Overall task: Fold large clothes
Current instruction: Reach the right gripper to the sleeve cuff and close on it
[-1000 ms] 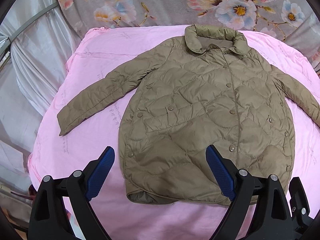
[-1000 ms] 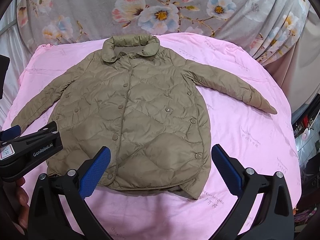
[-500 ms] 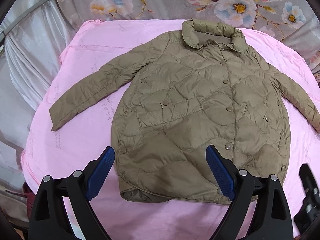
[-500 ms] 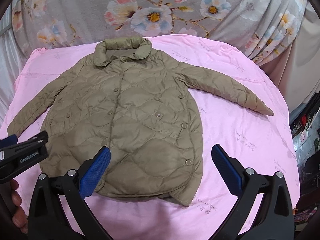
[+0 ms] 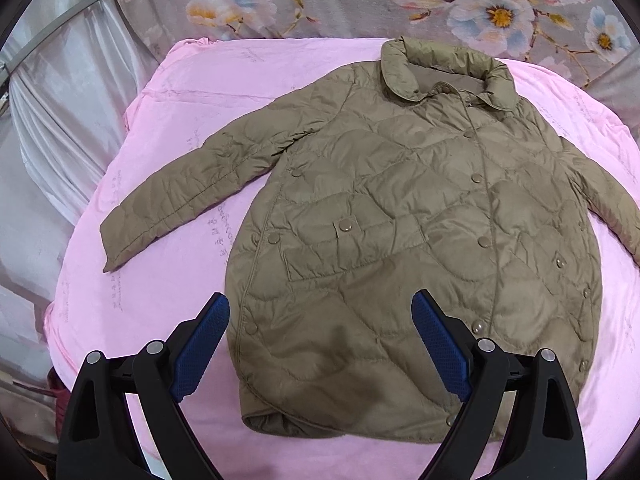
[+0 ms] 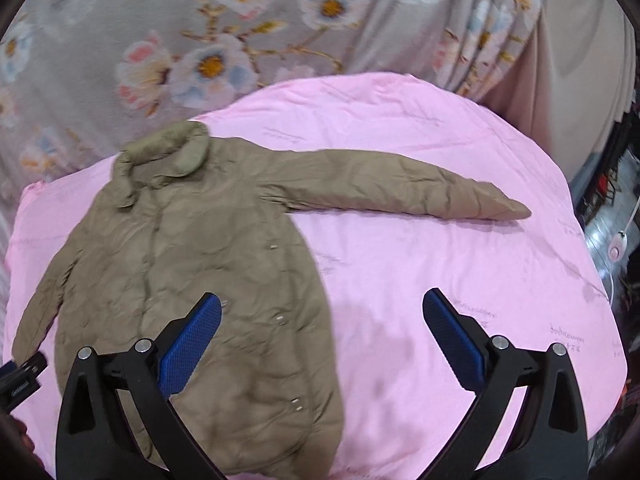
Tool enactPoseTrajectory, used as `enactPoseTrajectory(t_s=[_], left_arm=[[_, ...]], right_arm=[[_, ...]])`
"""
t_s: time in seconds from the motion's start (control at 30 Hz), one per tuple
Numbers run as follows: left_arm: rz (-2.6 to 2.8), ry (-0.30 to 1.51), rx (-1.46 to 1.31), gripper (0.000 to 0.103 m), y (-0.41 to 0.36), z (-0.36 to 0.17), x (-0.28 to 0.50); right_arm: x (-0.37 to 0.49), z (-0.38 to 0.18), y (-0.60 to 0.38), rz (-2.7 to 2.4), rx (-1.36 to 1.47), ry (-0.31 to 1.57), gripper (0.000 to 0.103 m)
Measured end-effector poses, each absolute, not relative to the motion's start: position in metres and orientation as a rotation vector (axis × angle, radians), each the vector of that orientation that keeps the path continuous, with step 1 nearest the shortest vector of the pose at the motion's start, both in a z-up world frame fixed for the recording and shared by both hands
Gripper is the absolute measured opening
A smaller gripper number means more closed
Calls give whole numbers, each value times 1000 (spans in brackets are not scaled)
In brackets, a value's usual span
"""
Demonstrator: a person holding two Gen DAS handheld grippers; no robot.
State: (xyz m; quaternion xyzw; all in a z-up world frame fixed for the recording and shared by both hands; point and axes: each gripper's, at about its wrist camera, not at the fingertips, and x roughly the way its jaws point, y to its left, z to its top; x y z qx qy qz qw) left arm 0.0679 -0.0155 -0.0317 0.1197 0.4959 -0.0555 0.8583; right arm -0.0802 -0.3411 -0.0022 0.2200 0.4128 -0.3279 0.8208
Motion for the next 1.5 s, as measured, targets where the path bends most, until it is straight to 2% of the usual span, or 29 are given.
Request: enactPoseTrajectory(t_s=[0.2, 0.53, 0.73, 0.83, 1.0, 1.17, 1.33, 1.5], left_arm=[[-100, 1060, 272, 90, -26, -39, 78], [-113, 1063, 314, 90, -49, -44, 76], [-95, 1031, 301, 90, -54, -42, 88], [-56, 1024, 278, 90, -53, -42, 103], [18, 1031, 217, 90, -45, -46, 126], [76, 1023, 185, 90, -34, -48, 138], [120, 1033, 167, 90, -28, -53, 142], [117, 1044, 160, 90, -33, -58, 138]], right_arm=[[-65, -22, -365, -738, 484, 982, 98], [-63, -37, -377, -706, 522, 990, 98], [-84, -62, -439, -659, 758, 791, 98], [-108, -97, -497, -708, 993, 642, 98], [-133, -146, -568, -842, 1181, 491, 98], [-150, -141, -599, -892, 1245, 309, 98], [-138, -138, -618, -982, 1206, 386, 98], [-154, -147, -613, -956, 1288, 355, 98]])
